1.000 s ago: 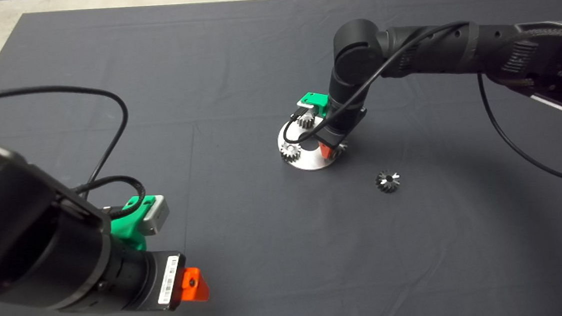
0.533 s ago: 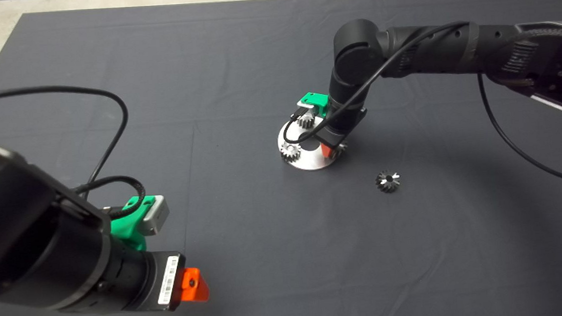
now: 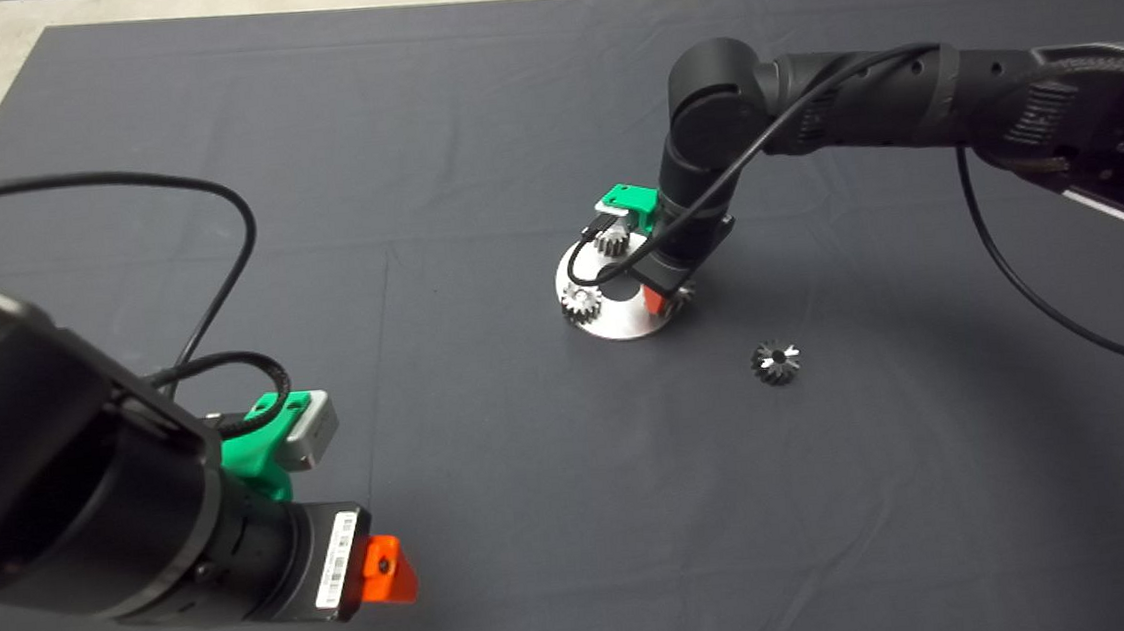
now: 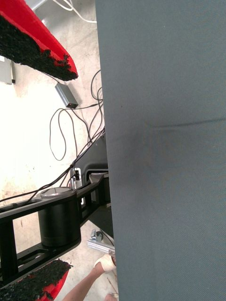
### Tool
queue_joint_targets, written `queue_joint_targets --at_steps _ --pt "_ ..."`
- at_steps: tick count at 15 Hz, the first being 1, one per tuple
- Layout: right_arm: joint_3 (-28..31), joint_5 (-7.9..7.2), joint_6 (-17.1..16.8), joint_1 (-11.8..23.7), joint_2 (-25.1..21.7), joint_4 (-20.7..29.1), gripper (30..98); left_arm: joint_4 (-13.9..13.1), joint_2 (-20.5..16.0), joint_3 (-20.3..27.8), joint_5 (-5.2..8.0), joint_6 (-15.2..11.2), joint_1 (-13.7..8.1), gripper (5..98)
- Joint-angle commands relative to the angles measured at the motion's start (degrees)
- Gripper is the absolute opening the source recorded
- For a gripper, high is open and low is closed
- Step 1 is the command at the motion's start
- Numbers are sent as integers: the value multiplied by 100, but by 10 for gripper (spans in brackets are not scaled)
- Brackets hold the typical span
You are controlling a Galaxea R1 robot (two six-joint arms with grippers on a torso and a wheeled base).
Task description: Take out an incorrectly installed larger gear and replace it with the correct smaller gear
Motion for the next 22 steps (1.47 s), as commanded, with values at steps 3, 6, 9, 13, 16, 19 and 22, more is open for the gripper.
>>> queue_joint_targets --at_steps 3,6,9,13,16,19,22 --pt "60 -441 -14 102 -20 -155 508 -109 14 114 18 5 -59 982" --pt "69 -441 -14 119 -11 -164 500 -109 14 114 18 5 -57 982" --pt "69 -441 3 133 24 -155 491 -109 14 114 18 5 -54 982" --pt "130 -458 -6 172 24 -146 483 -109 14 114 18 5 -54 982" --pt "168 -465 -6 224 24 -137 481 -109 14 114 18 5 -54 982" --pt "236 -459 21 386 24 -137 480 -109 14 114 18 -4 -54 982" --pt "245 -459 21 484 42 -111 479 -109 14 114 22 -4 -54 982"
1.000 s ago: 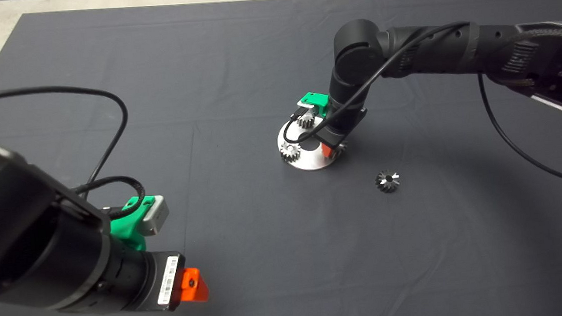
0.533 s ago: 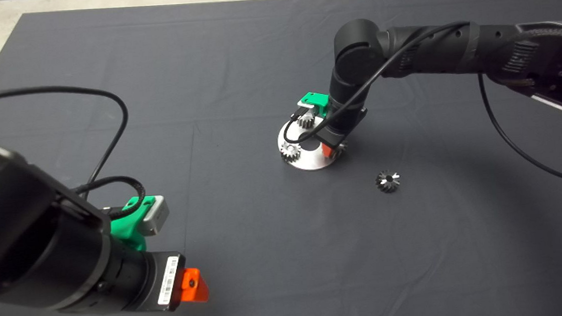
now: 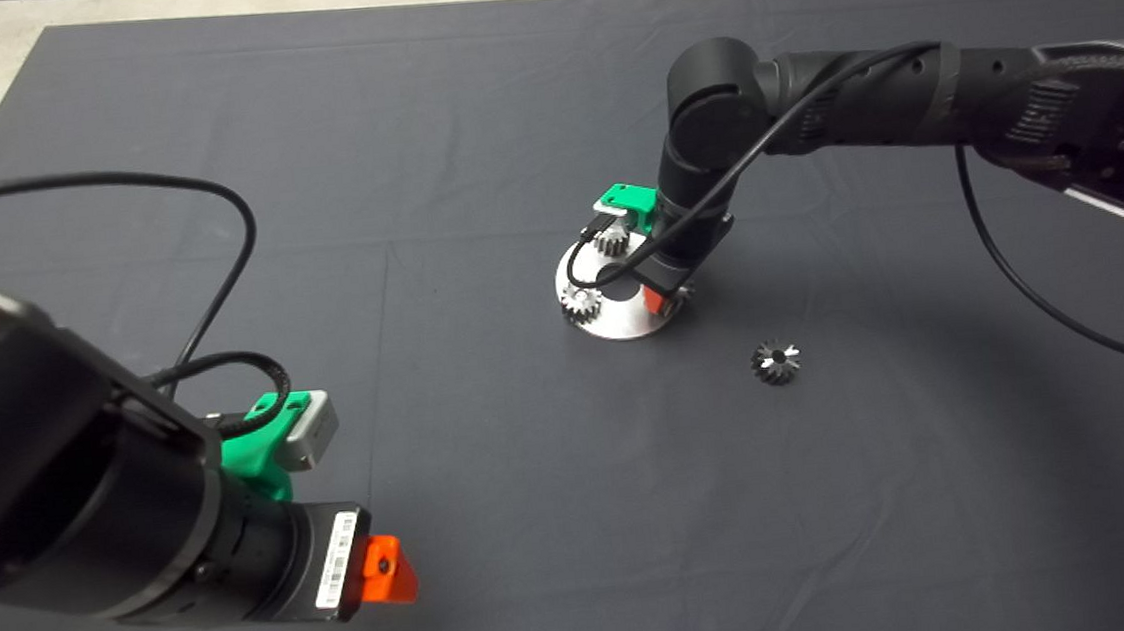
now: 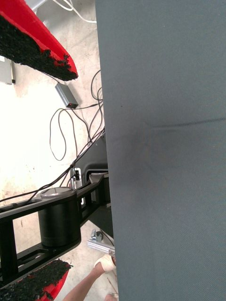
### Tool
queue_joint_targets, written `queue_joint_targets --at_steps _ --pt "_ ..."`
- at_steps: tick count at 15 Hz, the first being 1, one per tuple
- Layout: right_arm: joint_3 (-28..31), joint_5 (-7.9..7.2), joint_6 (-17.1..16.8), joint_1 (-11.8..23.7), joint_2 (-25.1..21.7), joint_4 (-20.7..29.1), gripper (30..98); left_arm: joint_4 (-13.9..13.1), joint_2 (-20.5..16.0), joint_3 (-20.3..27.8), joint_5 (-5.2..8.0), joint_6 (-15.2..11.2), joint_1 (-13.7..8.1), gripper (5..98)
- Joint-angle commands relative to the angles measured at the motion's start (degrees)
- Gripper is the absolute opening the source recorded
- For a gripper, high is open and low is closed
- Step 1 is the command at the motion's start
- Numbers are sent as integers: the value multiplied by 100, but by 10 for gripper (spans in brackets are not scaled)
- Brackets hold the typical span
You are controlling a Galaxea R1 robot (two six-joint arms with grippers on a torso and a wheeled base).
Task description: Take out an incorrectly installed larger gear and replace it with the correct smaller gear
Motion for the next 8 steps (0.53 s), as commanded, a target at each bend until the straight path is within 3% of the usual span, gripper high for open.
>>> queue_joint_targets --at_steps 1,8 --pt "124 -431 18 460 40 -87 478 -107 14 114 18 -1 -54 982" --pt "255 -431 18 827 14 132 479 -107 6 114 18 -1 -54 982"
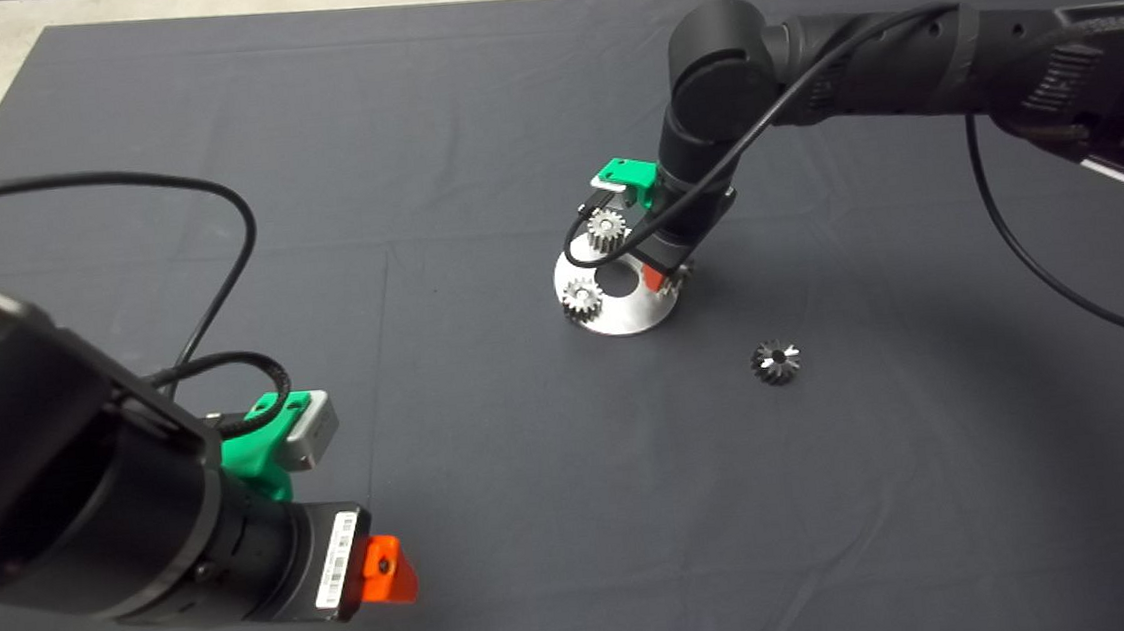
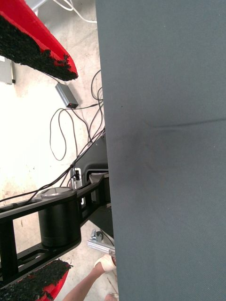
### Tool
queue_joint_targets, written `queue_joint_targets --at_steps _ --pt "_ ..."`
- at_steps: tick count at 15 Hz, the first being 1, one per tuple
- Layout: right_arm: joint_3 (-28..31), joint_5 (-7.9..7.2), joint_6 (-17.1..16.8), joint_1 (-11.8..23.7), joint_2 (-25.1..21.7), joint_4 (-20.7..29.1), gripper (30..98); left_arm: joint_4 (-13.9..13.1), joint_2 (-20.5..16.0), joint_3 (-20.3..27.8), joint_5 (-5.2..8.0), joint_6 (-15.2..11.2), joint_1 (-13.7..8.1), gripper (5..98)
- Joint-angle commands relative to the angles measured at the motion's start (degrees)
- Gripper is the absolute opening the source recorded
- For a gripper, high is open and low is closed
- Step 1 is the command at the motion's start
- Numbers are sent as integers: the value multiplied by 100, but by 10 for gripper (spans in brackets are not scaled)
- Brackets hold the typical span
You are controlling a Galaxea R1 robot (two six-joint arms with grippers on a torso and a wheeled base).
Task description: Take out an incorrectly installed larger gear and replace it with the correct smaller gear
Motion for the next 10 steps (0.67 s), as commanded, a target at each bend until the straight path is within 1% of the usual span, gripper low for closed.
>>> queue_joint_targets --at_steps 1,3,8,10 --pt "219 -456 16 573 -11 208 478 -107 8 114 18 -1 -54 982" --pt "219 -477 16 612 -71 294 483 -107 8 114 18 -1 -54 982" --pt "175 -490 -19 595 -517 278 478 -110 8 114 18 -1 -54 982" --pt "149 -501 -19 586 -623 287 476 -109 17 114 18 -1 -54 982"
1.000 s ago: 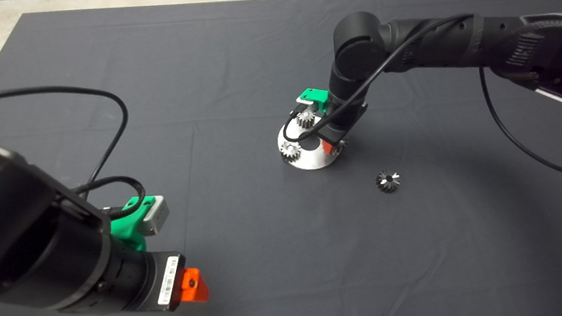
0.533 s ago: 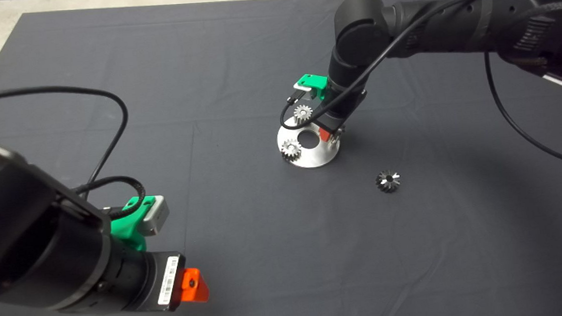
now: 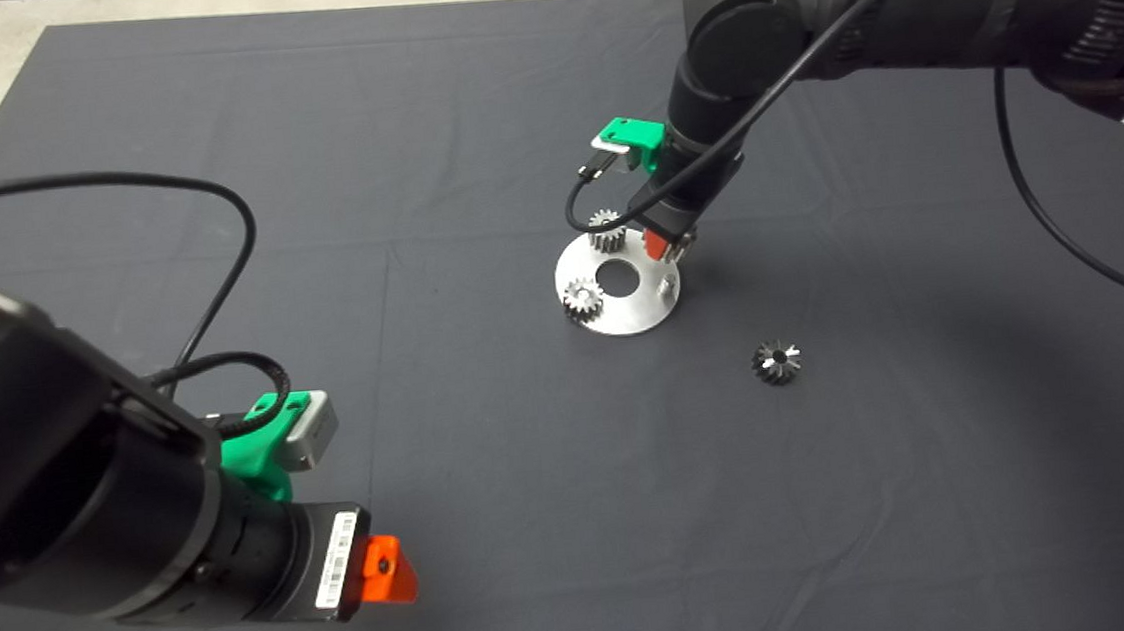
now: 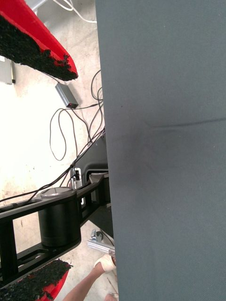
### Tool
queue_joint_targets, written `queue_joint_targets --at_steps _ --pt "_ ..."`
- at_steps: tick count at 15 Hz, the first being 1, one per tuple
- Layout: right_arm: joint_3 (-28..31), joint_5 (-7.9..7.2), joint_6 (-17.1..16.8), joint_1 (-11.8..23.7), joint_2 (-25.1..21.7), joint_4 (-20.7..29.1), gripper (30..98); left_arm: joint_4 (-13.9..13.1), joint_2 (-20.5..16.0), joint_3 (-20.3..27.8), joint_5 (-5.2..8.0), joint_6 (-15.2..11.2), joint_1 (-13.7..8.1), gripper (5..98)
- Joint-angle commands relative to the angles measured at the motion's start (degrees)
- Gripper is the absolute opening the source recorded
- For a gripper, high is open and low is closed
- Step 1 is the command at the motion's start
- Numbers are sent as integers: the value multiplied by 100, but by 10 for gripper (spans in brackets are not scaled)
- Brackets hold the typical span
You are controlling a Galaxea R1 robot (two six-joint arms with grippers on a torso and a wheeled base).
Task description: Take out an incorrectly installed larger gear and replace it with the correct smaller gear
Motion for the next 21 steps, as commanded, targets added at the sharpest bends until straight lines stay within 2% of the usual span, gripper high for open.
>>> queue_joint_targets --at_steps 1,4,7,12,17,21 --pt "-23 -540 -17 247 -346 151 476 -107 14 114 18 -1 -54 982" --pt "-84 -546 -26 195 -501 142 476 -112 14 114 12 -10 -54 982" --pt "-427 -546 -58 60 -586 134 476 -115 14 114 9 -10 -54 982" --pt "-1432 -546 -603 -17 -525 151 476 -115 41 114 9 -10 -48 982" --pt "-1674 -547 -623 -212 -507 160 476 -115 41 114 9 -12 -54 982" --pt "-1690 -555 -623 -219 -534 178 476 -115 41 114 9 -19 -53 982"
